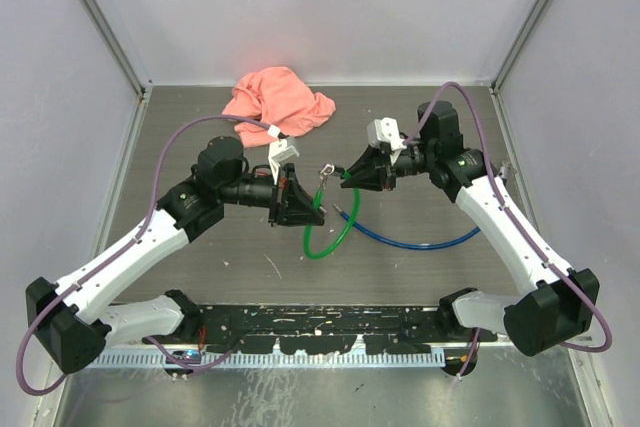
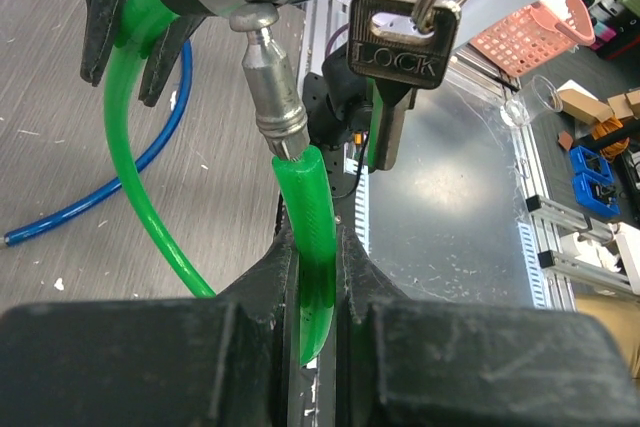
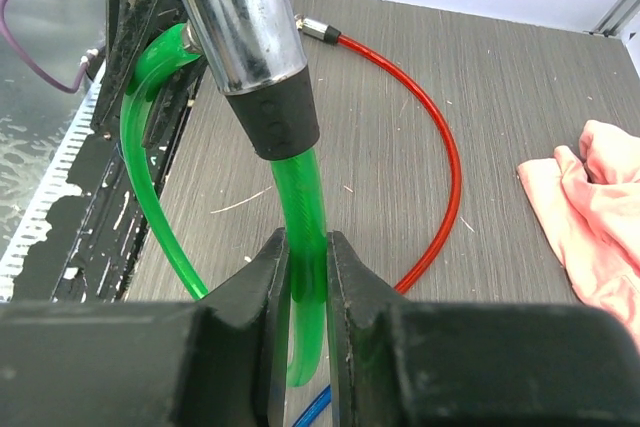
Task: Lock with the key
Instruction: Lock the lock.
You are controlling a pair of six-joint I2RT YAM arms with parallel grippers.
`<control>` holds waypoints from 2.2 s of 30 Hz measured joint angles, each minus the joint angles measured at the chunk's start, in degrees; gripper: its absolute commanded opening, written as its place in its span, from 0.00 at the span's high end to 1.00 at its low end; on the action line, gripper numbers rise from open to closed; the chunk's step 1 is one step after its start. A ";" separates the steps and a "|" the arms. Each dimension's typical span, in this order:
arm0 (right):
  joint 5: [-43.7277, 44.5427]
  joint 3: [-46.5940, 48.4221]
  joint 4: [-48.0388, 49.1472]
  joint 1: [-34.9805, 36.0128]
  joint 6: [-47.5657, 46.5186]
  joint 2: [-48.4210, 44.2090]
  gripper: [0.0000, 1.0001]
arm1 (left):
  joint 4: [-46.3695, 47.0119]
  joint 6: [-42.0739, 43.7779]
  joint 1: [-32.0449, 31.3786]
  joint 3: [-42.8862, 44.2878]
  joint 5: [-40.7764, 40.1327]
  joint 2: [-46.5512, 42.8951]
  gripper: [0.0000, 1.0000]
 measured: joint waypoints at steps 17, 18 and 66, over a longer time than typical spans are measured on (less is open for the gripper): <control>0.31 0.24 -0.63 1.20 -0.44 0.17 0.99 | -1.27 0.72 0.44 0.26 4.92 0.90 1.00; 0.44 0.24 -0.63 1.40 -0.46 0.20 0.99 | -1.36 0.81 0.44 0.31 5.07 1.01 1.00; 21.55 13.75 -29.90 12.28 -22.47 10.91 0.84 | -11.15 16.13 7.19 -3.10 17.66 5.95 1.00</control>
